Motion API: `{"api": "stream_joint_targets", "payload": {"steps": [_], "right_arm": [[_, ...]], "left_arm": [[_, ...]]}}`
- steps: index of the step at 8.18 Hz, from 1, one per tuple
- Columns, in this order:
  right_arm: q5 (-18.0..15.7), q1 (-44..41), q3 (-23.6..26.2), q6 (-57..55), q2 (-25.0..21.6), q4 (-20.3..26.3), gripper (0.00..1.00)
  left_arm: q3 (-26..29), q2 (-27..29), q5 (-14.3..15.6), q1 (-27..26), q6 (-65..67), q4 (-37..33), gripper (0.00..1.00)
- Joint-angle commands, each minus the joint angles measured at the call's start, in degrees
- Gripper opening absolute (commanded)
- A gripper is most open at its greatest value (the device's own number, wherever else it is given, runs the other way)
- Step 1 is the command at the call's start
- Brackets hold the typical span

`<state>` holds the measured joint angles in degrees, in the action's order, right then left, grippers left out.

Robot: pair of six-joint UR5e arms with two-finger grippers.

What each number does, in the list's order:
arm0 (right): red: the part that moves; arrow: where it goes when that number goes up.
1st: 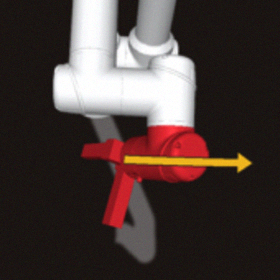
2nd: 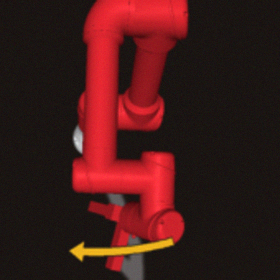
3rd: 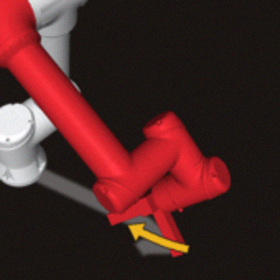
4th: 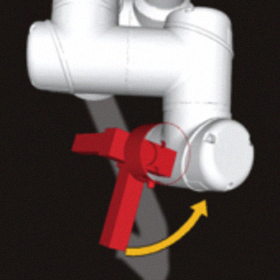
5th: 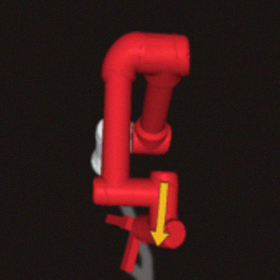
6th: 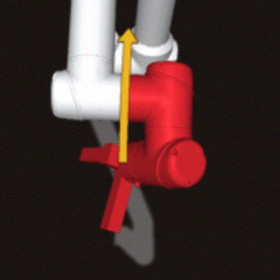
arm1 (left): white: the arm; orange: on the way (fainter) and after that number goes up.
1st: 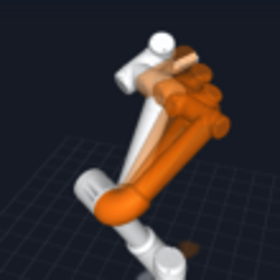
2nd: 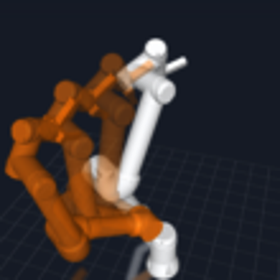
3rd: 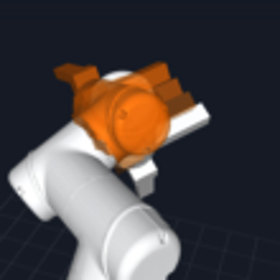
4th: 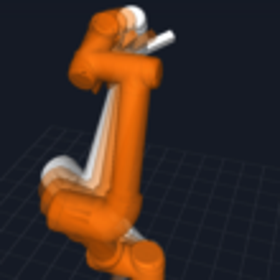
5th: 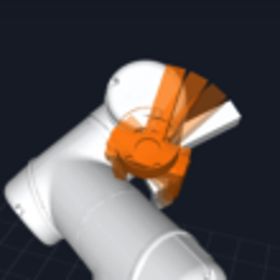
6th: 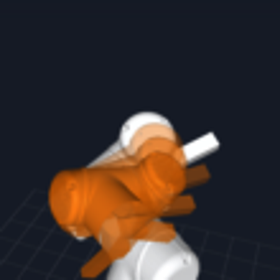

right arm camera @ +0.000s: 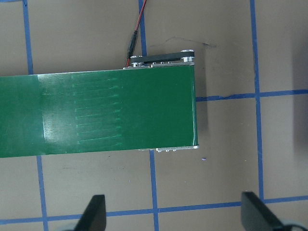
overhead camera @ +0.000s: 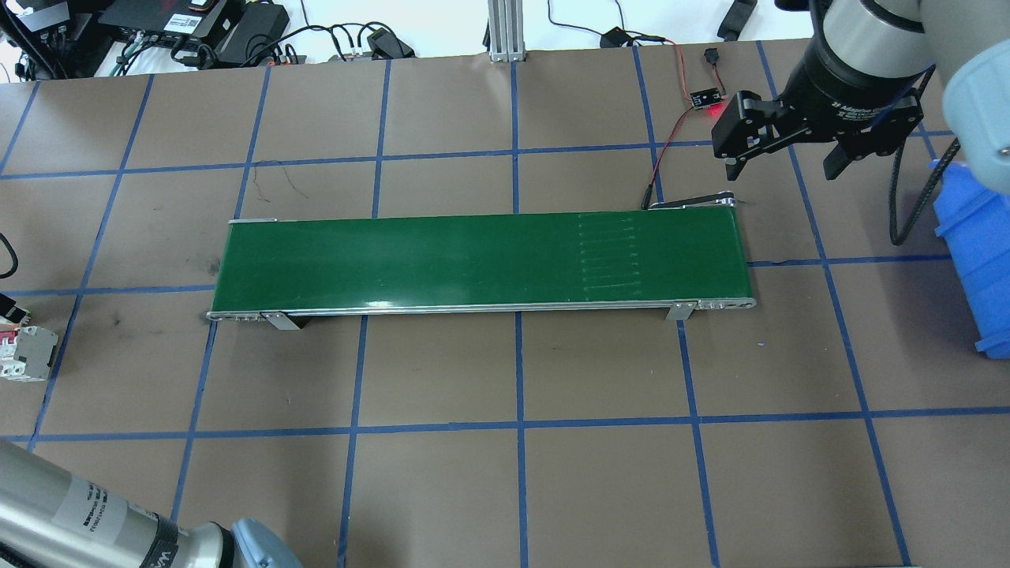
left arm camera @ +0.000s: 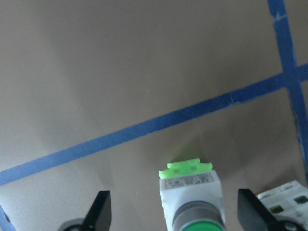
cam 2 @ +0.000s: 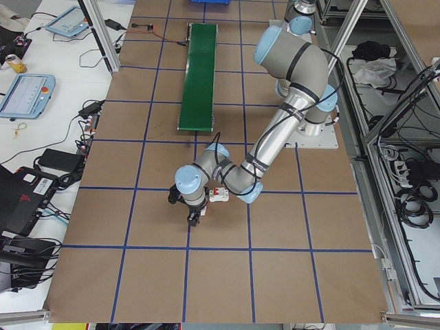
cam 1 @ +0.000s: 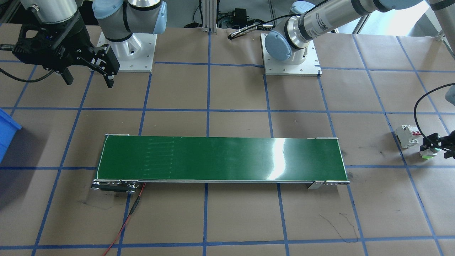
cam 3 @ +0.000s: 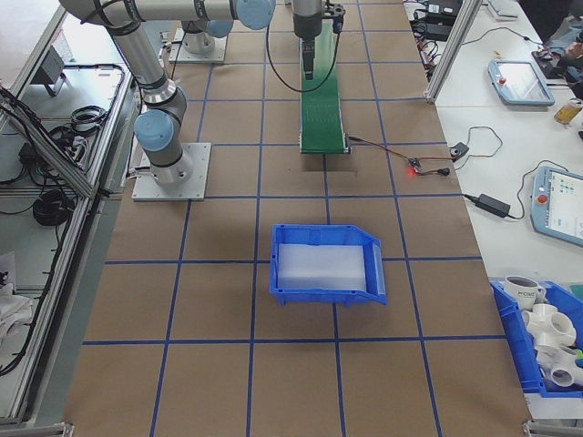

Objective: Move button from left to right

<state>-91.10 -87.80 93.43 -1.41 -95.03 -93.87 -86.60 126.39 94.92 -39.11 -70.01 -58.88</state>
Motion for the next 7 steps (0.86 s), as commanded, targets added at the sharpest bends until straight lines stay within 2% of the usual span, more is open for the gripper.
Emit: {"api": "stream_joint_targets", "payload": {"steps": [1, 2, 4, 6, 7], "right_arm": [[0.05, 0.0, 0.0, 0.0, 0.02, 0.0, 1.0], [0.05, 0.0, 0.0, 0.0, 0.02, 0.0, 1.0], [0.05, 0.0, 0.0, 0.0, 0.02, 0.0, 1.0], [0.05, 0.0, 0.0, 0.0, 0.02, 0.0, 1.0], [0.05, 0.0, 0.0, 0.0, 0.02, 0.0, 1.0]], "left_arm": [[0.02, 0.61, 0.45, 0.0, 0.14, -0.01, 0.8], [0.2, 0.79, 0.53, 0.0, 0.05, -0.01, 0.42], [0.46, 0.71, 0.36, 0.0, -0.39, -0.1, 0.01], [0.72, 0.18, 0.53, 0.0, -0.39, -0.88, 0.0], [0.9, -1.13, 1.58, 0.0, -2.21, -1.41, 0.0]]}}
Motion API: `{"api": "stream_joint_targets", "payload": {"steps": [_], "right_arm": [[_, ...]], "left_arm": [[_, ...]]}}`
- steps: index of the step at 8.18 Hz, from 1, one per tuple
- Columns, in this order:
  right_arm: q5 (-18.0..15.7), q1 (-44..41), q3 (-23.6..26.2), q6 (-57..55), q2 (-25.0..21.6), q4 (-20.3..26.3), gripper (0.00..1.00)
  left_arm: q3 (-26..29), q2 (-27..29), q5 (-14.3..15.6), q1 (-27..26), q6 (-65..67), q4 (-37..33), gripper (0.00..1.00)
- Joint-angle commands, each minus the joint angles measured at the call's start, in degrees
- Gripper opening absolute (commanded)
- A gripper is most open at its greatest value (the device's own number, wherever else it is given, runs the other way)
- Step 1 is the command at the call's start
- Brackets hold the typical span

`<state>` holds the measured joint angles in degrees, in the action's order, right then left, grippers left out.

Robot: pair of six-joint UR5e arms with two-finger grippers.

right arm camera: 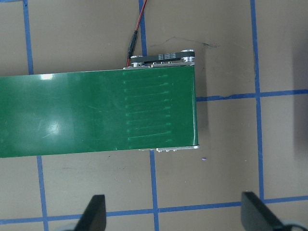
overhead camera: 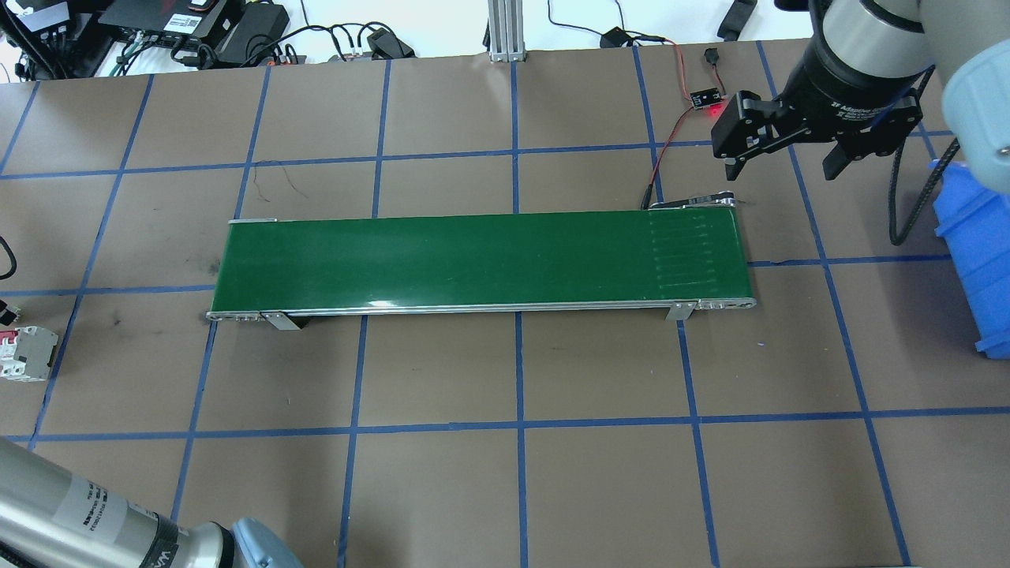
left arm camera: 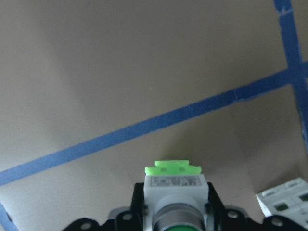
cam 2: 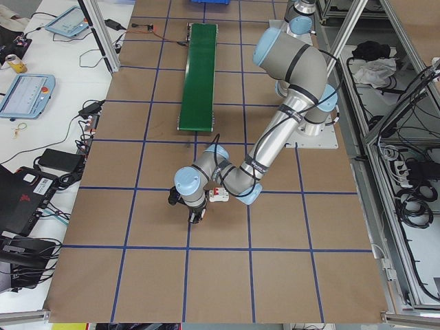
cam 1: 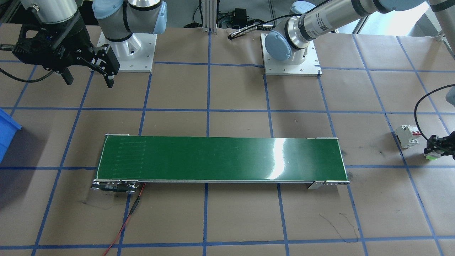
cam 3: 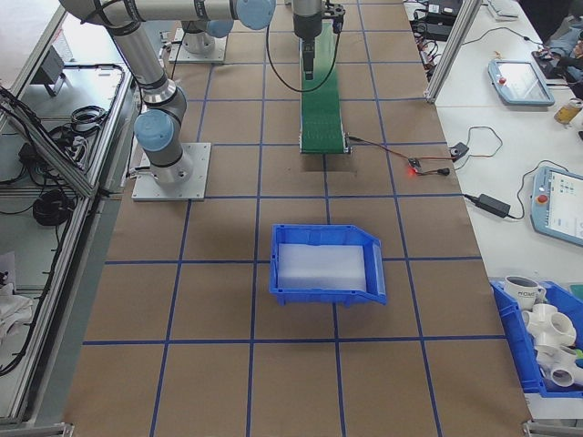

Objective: Move button from left to right

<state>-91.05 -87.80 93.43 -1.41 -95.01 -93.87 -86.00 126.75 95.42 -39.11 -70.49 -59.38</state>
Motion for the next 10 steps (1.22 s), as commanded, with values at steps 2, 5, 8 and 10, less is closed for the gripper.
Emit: {"api": "stream_joint_targets", "payload": {"steps": [2, 5, 8, 10], "right_arm": [[0.0, 0.0, 0.0, 0.0, 0.0, 0.0, 1.0], [0.0, 0.0, 0.0, 0.0, 0.0, 0.0, 1.0], [0.0, 0.0, 0.0, 0.0, 0.0, 0.0, 1.0], [0.0, 0.0, 0.0, 0.0, 0.09, 0.0, 1.0]], "left_arm": [[0.3, -7.44, 0.22, -0.09, -2.55, -4.05, 0.0], [-0.4, -21.06, -4.53, -6.55, 9.1, -14.96, 0.0], [-0.84, -24.62, -5.15, -21.66, 28.84, -15.42, 0.0], [-4.25, -24.36, -5.42, -30.64, 41.27, -15.24, 0.0]]}}
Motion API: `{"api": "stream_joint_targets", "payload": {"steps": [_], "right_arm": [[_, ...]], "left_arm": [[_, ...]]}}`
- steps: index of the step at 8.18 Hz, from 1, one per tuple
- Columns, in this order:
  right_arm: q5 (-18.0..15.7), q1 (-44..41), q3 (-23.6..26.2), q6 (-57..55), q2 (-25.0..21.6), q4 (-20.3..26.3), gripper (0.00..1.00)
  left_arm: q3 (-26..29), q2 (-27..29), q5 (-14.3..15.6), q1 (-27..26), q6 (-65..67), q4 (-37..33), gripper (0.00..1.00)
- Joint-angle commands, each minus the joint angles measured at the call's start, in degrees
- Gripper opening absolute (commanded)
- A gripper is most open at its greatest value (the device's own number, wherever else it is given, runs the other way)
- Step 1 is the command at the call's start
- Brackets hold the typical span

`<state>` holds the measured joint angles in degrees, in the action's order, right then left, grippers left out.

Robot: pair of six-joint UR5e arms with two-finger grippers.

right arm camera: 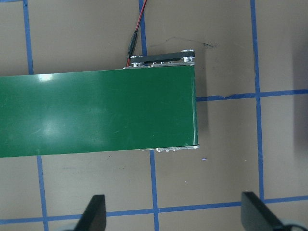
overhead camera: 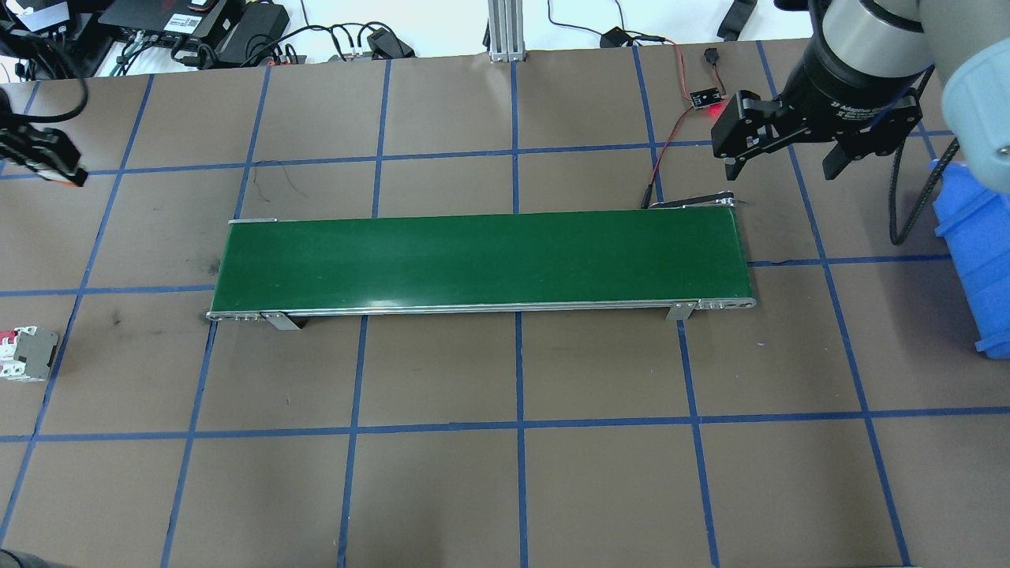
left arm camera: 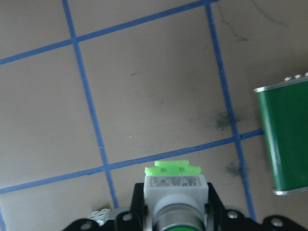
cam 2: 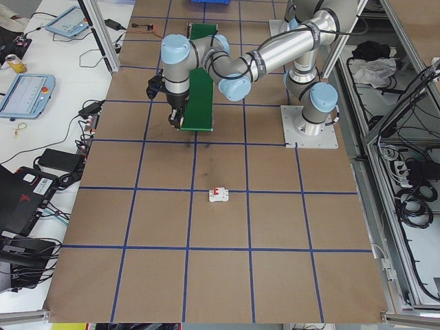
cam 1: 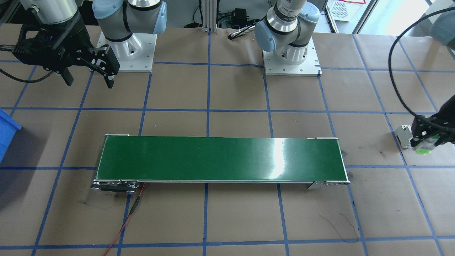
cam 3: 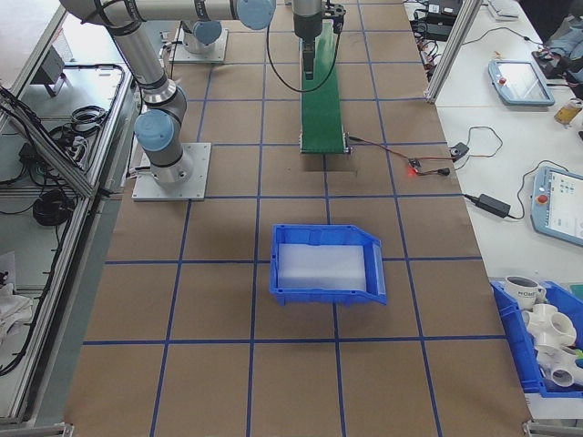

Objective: Move button from left to right

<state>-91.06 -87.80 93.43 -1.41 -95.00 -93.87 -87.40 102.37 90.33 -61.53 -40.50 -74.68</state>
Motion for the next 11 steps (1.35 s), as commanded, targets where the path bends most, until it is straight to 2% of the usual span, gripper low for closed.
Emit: {"api": "stream_joint_targets", "payload": {"steps": [1, 4, 9, 11], "right_arm": [[0.0, 0.0, 0.0, 0.0, 0.07, 0.0, 1.0], [0.0, 0.0, 0.0, 0.0, -0.01, 0.0, 1.0], [0.0, 0.0, 0.0, 0.0, -0.01, 0.0, 1.0], [0.0, 0.0, 0.0, 0.0, 0.07, 0.0, 1.0]], "left_arm": [[-5.73, 0.1, -2.76, -10.09, 13.15, 0.67, 0.0], [-11.64, 2.9, -3.41, -10.19, 13.6, 4.09, 0.0], [-12.09, 5.82, -3.67, -10.19, 13.6, 4.9, 0.0], [-12.35, 5.91, -3.58, -10.11, 13.34, 4.81, 0.07]]}}
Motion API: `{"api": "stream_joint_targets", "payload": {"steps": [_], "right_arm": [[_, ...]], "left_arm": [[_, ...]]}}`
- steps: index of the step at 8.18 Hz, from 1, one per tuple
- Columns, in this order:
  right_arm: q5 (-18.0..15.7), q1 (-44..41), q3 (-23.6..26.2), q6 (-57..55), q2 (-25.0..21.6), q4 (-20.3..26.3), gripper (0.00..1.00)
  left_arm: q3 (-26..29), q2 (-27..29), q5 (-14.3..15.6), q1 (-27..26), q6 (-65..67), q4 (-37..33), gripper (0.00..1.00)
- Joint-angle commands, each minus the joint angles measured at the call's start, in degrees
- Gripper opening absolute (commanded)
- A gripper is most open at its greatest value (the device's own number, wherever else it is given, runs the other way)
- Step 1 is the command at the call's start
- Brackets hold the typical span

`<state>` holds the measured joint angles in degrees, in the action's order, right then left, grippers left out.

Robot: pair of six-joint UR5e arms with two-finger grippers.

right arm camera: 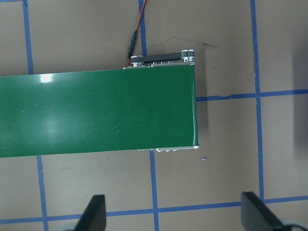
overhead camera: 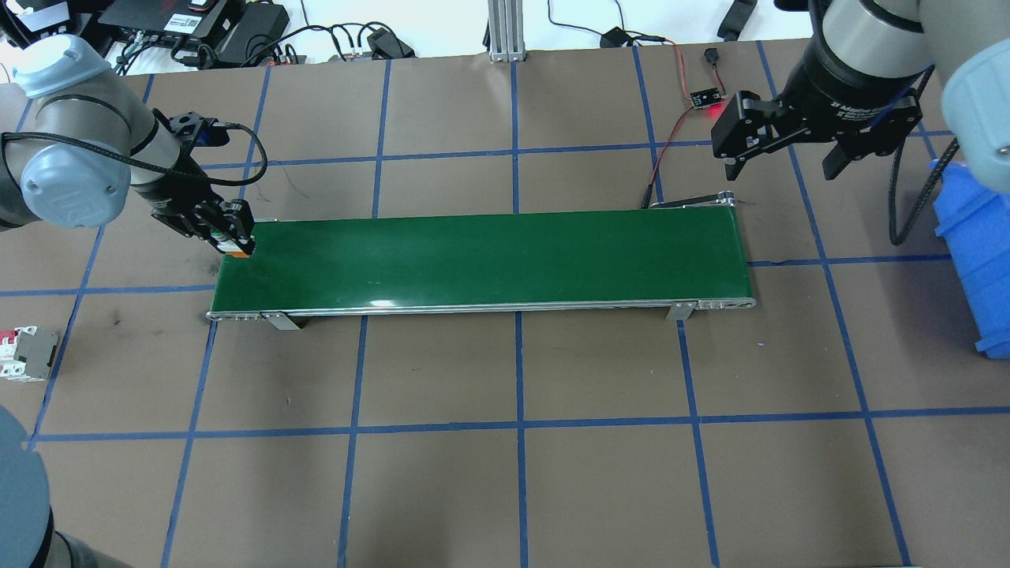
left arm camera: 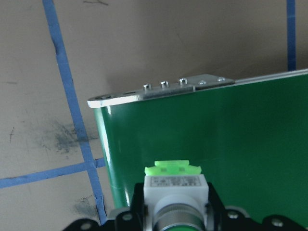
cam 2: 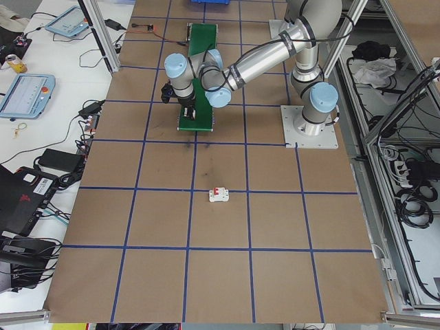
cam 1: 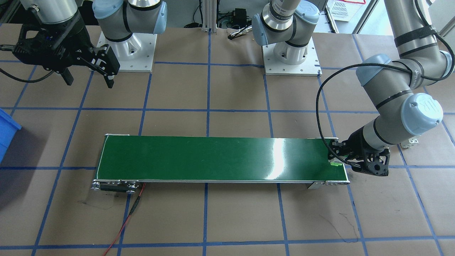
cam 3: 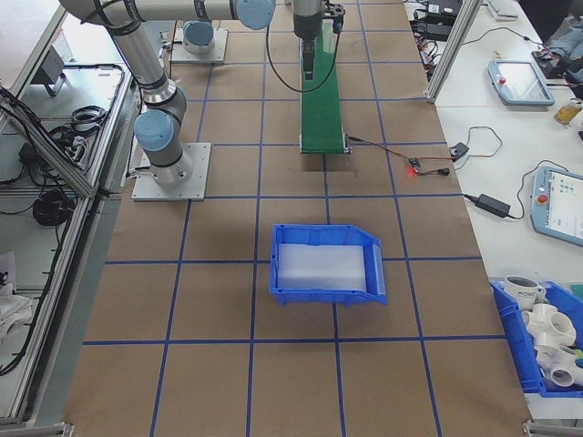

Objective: Move button from left to right

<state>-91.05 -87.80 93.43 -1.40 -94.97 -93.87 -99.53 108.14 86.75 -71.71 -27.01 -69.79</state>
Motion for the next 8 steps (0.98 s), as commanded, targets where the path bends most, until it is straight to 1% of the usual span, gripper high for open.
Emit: {"api": "stream_joint_targets", "payload": {"steps": [1, 3, 4, 5, 6, 7, 8], "right_arm": [[0.0, 0.0, 0.0, 0.0, -0.03, 0.0, 1.0], [0.0, 0.0, 0.0, 0.0, -0.03, 0.0, 1.0], [0.0, 0.0, 0.0, 0.0, 0.05, 0.0, 1.0], [0.0, 0.0, 0.0, 0.0, -0.03, 0.0, 1.0], [0.0, 0.0, 0.0, 0.0, 0.05, 0.0, 1.0], [0.0, 0.0, 0.0, 0.0, 0.05, 0.0, 1.0], [0.0, 0.0, 0.0, 0.0, 0.05, 0.0, 1.0]], "left_arm": [[-1.19, 0.75, 0.17, 0.0, -0.06, 0.09, 0.08], [-1.72, 0.85, 0.17, 0.0, 0.38, 0.61, 0.31], [-1.64, 0.67, 0.43, 0.0, 1.51, 0.62, 0.9], [-1.38, -0.63, 0.61, -0.44, 6.4, -0.34, 1.0], [-1.2, -1.61, 0.53, -1.49, 7.93, -0.44, 1.0], [-1.2, -4.23, 0.7, -3.59, 8.64, -1.05, 1.0], [-1.02, -8.08, 0.27, -5.61, 13.69, -5.67, 1.0]]}}
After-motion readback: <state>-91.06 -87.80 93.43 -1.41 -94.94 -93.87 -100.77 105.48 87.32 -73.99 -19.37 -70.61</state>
